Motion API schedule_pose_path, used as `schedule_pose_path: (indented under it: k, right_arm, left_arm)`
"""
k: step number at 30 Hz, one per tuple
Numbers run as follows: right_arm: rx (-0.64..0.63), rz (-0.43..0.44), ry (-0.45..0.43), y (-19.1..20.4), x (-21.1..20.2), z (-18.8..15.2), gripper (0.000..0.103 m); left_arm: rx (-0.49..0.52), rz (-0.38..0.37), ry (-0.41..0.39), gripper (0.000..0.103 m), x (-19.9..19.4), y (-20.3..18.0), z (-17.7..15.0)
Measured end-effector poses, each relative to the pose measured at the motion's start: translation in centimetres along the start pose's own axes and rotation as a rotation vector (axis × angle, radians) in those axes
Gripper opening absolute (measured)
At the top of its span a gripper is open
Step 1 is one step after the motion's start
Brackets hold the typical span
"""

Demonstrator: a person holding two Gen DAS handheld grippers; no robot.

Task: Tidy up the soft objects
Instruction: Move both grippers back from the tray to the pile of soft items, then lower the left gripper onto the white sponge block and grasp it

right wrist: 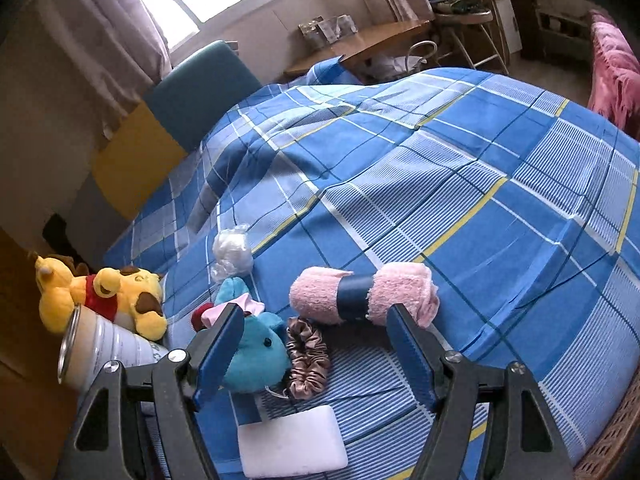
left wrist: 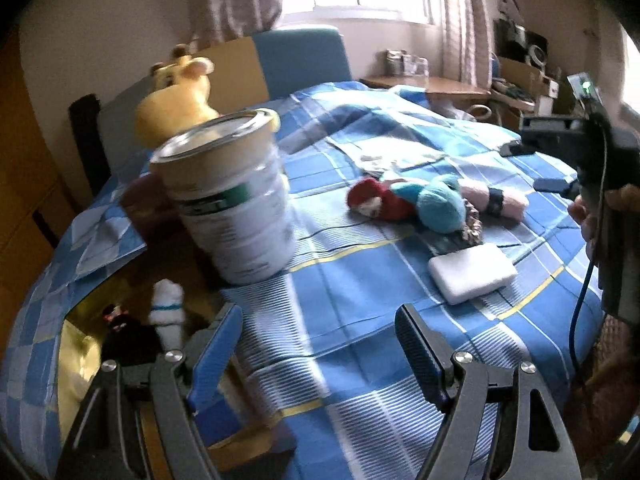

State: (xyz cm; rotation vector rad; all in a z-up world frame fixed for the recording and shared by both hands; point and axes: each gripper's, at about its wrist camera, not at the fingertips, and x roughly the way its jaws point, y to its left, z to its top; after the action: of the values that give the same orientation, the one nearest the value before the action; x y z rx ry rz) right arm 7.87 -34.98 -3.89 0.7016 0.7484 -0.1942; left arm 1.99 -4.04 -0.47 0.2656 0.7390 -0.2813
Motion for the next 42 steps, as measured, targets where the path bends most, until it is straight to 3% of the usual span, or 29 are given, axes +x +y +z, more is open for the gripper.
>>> schedule_pose_path:
  k: [14,29,33,36,37,40,42]
  right_arm:
    - [0.073,0.062,0.016,-1.1,0.2,0.3,0.075]
    - [0.124,0.092,0.012,-1.8,0.0,0.4,0.075]
    - [0.147,0.109,0.018,-2.1,0.0,0.4,0.075]
    - [0.152,0.112,0.02,-2.2,0.1,0.5,0.075]
    - [0.156,0.115,0.021,-2.2,0.2,0.5,0.075]
    - [0.166,0.119,0.029,-2.3,0.3,0.4,0.075]
    - [0.158,0.119,0.036,-2.2,0.5,0.4,0.075]
  left_arm:
    - [0.105,-0.109,0.072,0.079,4.5,-4.5,0.8]
    - [0.476,-0.275,0.012,0.081,8.8,-13.1,3.5]
    - [0.53,-0.317,0.028,0.082,10.6,-14.8,4.0]
    - [0.506,-0.364,0.032,0.082,11.4,-15.1,4.4]
    - [0.483,-0.384,0.042,0.08,11.6,-15.0,4.5]
    - [0.382,-0.496,0.107,0.055,12.4,-14.2,4.7]
    - [0.342,-0.504,0.105,0.044,12.2,-13.8,4.5]
